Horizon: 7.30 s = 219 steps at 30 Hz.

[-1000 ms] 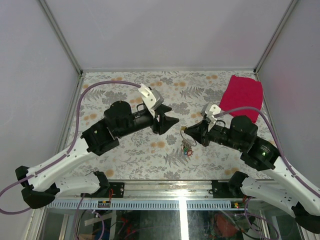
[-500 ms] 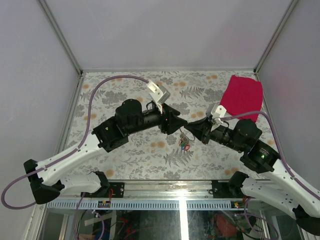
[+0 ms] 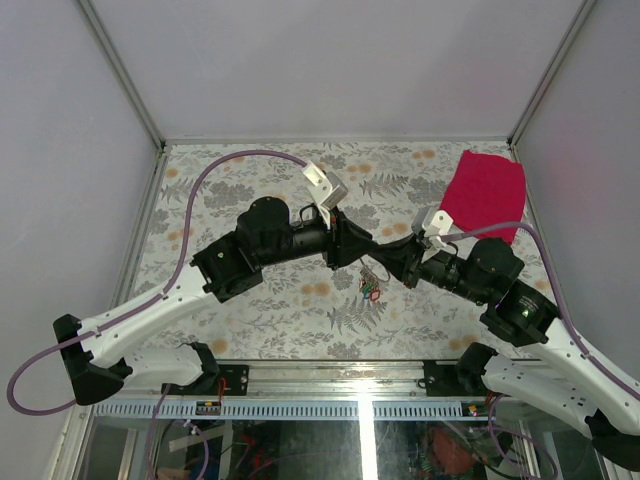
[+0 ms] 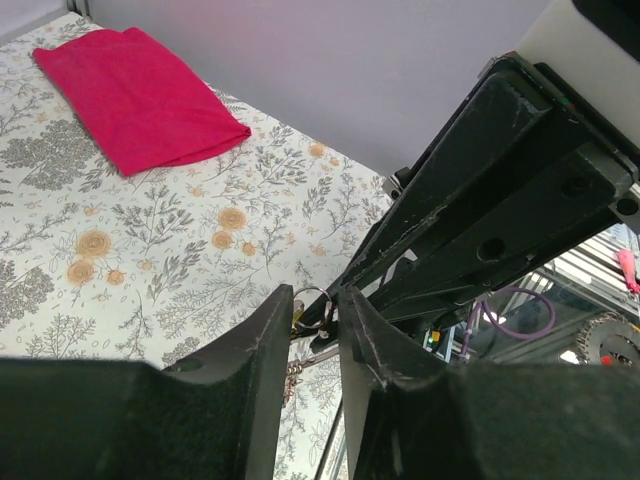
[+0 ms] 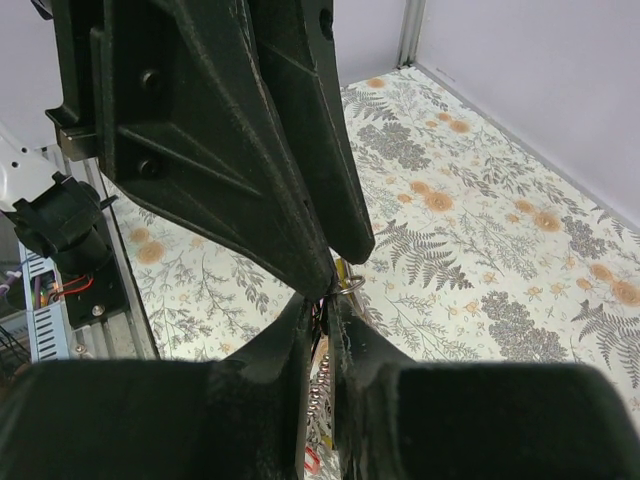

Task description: Put the keys on the keyring

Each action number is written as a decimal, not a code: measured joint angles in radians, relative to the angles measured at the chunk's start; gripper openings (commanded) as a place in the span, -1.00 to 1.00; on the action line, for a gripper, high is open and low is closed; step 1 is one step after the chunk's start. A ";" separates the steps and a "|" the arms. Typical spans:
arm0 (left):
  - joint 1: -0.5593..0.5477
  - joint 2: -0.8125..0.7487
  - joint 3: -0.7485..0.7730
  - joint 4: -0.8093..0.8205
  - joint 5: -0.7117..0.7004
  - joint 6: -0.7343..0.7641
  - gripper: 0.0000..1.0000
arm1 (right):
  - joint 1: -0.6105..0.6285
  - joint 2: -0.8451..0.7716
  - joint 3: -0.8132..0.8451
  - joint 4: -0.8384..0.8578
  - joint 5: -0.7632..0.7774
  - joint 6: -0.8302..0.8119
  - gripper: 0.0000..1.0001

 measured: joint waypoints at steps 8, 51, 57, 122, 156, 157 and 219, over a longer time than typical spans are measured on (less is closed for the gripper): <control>0.001 0.000 0.000 0.016 0.039 -0.014 -1.00 | 0.000 -0.005 0.000 0.002 0.019 0.000 -1.00; 0.002 -0.039 -0.047 0.034 -0.168 -0.035 -1.00 | 0.000 0.015 -0.070 -0.024 0.044 0.037 -0.71; 0.002 -0.054 -0.066 0.040 -0.198 -0.039 -1.00 | 0.000 0.022 -0.078 -0.028 0.064 0.042 -1.00; 0.005 -0.136 0.065 -0.199 0.121 0.443 -1.00 | -0.001 -0.109 -0.134 0.368 -0.151 0.092 -0.02; 0.021 0.165 0.251 -0.747 -0.528 0.571 -1.00 | 0.000 -0.156 -0.183 0.018 0.229 -0.115 0.23; 0.021 0.146 0.229 -0.726 -0.513 0.570 -1.00 | 0.000 -0.156 -0.183 0.018 0.230 -0.114 0.28; 0.731 0.408 0.006 -0.073 0.189 0.277 0.73 | 0.000 0.066 -0.128 -0.210 0.412 0.224 0.98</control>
